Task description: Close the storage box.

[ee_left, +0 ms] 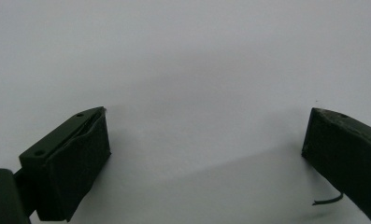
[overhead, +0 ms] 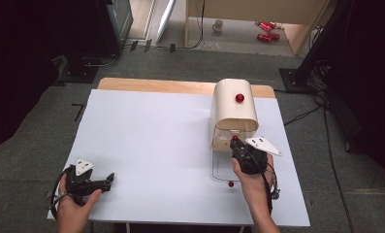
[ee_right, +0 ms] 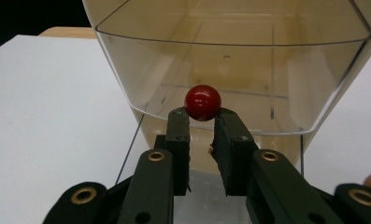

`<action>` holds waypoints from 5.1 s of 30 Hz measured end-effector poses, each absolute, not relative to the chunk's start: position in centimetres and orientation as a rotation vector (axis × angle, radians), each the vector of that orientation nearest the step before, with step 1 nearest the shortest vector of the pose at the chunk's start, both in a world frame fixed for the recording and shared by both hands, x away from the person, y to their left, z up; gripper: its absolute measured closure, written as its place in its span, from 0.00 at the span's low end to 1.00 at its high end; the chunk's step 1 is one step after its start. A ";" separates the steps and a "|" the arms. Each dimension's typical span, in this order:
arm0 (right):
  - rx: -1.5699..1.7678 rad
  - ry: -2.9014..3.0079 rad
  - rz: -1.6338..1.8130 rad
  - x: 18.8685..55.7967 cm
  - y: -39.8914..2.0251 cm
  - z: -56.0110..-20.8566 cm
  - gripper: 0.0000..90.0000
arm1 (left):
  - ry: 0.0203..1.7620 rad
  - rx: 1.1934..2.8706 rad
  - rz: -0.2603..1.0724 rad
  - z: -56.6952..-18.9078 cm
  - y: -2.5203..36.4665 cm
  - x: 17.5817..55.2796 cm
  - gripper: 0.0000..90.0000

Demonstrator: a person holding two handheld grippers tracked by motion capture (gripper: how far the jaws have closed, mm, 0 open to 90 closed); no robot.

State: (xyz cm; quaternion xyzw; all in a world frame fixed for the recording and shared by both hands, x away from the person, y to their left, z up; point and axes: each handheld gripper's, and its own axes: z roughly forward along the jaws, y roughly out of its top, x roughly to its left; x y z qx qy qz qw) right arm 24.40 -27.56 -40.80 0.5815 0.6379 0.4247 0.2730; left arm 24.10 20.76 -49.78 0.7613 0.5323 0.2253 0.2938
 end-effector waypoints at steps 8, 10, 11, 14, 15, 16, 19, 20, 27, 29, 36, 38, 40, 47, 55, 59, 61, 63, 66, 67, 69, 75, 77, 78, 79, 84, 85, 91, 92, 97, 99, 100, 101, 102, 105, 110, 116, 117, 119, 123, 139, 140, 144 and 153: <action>1.563 1.721 1.140 24.4 -27.6 -40.9 0.86 | 1.418 2.027 0.600 -49.8 20.8 24.1 0.01; 1.544 1.743 1.137 24.2 -27.6 -41.0 0.76 | 1.418 2.027 0.600 -49.8 20.8 24.1 0.01; 1.544 1.743 1.137 24.2 -27.6 -41.0 0.76 | 1.418 2.027 0.600 -49.8 20.8 24.1 0.01; 1.500 1.734 1.133 23.4 -27.7 -41.3 0.63 | 1.418 2.027 0.600 -49.8 20.8 24.1 0.01; 1.475 1.747 1.115 22.8 -27.8 -41.6 0.57 | 1.417 2.027 0.599 -49.8 20.8 24.1 0.01; 1.477 1.749 1.115 22.4 -27.8 -41.7 0.55 | 1.418 2.027 0.600 -49.8 20.8 24.1 0.01; 1.485 1.764 1.116 21.1 -28.0 -42.2 0.50 | 1.417 2.027 0.600 -49.8 20.8 24.1 0.01; 1.489 1.765 1.114 20.7 -28.0 -42.3 0.48 | 1.417 2.026 0.600 -49.8 20.8 24.1 0.01; 1.507 1.771 1.116 17.7 -28.0 -43.7 0.45 | 1.417 2.026 0.600 -49.8 20.8 24.1 0.01; 1.516 1.774 1.116 16.6 -27.9 -44.3 0.45 | 1.417 2.027 0.600 -49.8 20.8 24.1 0.01; 1.546 1.755 1.108 14.8 -28.1 -45.8 0.49 | 1.417 2.026 0.600 -49.8 20.8 24.1 0.01; 1.574 1.738 1.110 14.3 -28.2 -46.2 0.55 | 1.417 2.026 0.600 -49.8 20.8 24.1 0.01; 1.579 1.718 1.121 14.1 -28.3 -46.3 0.57 | 1.416 2.026 0.600 -49.8 20.8 24.1 0.01; 1.568 1.734 1.129 14.0 -27.8 -46.9 0.67 | 1.417 2.025 0.601 -49.8 20.7 24.1 0.01; 1.600 1.765 1.114 13.8 -27.0 -47.5 0.70 | 1.417 2.025 0.601 -49.8 20.7 24.1 0.01; 1.613 1.780 1.098 14.1 -26.8 -48.1 0.71 | 1.417 2.024 0.602 -49.8 20.7 24.1 0.01; 1.633 1.790 1.080 14.4 -26.8 -48.7 0.72 | 1.417 2.024 0.601 -49.8 20.7 24.1 0.01; 1.645 1.795 1.055 14.7 -26.8 -49.0 0.73 | 1.417 2.024 0.601 -49.8 20.7 24.1 0.01; 1.653 1.791 1.038 15.1 -27.0 -49.3 0.74 | 1.417 2.025 0.601 -49.8 20.7 24.1 0.01; 1.653 1.791 1.038 15.1 -27.0 -49.3 0.74 | 1.417 2.025 0.601 -49.8 20.7 24.1 0.01; 1.668 1.790 1.032 15.2 -27.0 -49.4 0.75 | 1.417 2.026 0.601 -49.8 20.7 24.1 0.01; 1.676 1.799 1.054 15.4 -27.0 -49.4 0.83 | 1.417 2.025 0.601 -49.8 20.7 24.1 0.01; 1.680 1.800 1.056 15.4 -27.0 -49.4 0.83 | 1.417 2.026 0.601 -49.8 20.7 24.1 0.01; 1.679 1.801 1.059 15.4 -27.1 -49.4 0.84 | 1.417 2.025 0.600 -49.8 20.7 24.1 0.01; 1.681 1.806 1.062 15.4 -27.2 -49.3 0.84 | 1.417 2.025 0.600 -49.8 20.7 24.1 0.01; 1.679 1.804 1.070 15.4 -27.2 -49.2 0.84 | 1.417 2.025 0.601 -49.8 20.7 24.1 0.01; 1.685 1.801 1.072 15.4 -27.3 -49.0 0.84 | 1.417 2.025 0.601 -49.8 20.7 24.1 0.01; 1.684 1.800 1.085 15.5 -27.4 -48.5 0.84 | 1.418 2.026 0.600 -49.8 20.7 24.1 0.01; 1.683 1.798 1.086 15.6 -27.4 -48.4 0.84 | 1.418 2.026 0.600 -49.8 20.7 24.1 0.01; 1.680 1.801 1.083 16.3 -27.5 -48.0 0.84 | 1.417 2.027 0.599 -49.8 20.8 24.1 0.01; 1.668 1.807 1.082 16.4 -27.5 -47.9 0.84 | 1.417 2.027 0.599 -49.8 20.8 24.1 0.01; 1.671 1.805 1.080 16.6 -27.4 -47.8 0.84 | 1.417 2.027 0.599 -49.8 20.8 24.1 0.01; 1.670 1.805 1.081 16.7 -27.4 -47.7 0.84 | 1.417 2.027 0.599 -49.8 20.8 24.1 0.01; 1.668 1.806 1.080 16.9 -27.5 -47.6 0.84 | 1.416 2.027 0.599 -49.8 20.8 24.1 0.01; 1.658 1.812 1.073 17.4 -27.5 -47.2 0.84 | 1.416 2.027 0.599 -49.8 20.8 24.1 0.01; 1.643 1.823 1.060 18.3 -27.4 -47.0 0.84 | 1.417 2.026 0.600 -49.8 20.8 24.1 0.01; 1.643 1.825 1.053 19.3 -27.4 -46.9 0.84 | 1.416 2.026 0.600 -49.8 20.8 24.1 0.01; 1.647 1.825 1.052 19.5 -27.4 -46.9 0.84 | 1.416 2.026 0.600 -49.8 20.8 24.1 0.01; 1.650 1.820 1.051 20.1 -27.4 -46.9 0.84 | 1.416 2.026 0.600 -49.8 20.8 24.1 0.01; 1.652 1.817 1.048 20.6 -27.3 -46.9 0.84 | 1.416 2.026 0.600 -49.8 20.8 24.1 0.01; 1.670 1.807 1.042 23.5 -27.4 -46.9 0.84 | 1.416 2.026 0.600 -49.8 20.8 24.1 0.01; 1.670 1.807 1.042 23.5 -27.4 -46.9 0.84 | 1.416 2.026 0.600 -49.8 20.8 24.1 0.01; 1.666 1.804 1.035 23.9 -27.4 -46.9 0.84 | 1.416 2.026 0.600 -49.8 20.8 24.1 0.01; 1.667 1.798 1.030 25.1 -27.5 -46.9 0.84 | 1.416 2.026 0.600 -49.8 20.8 24.1 0.01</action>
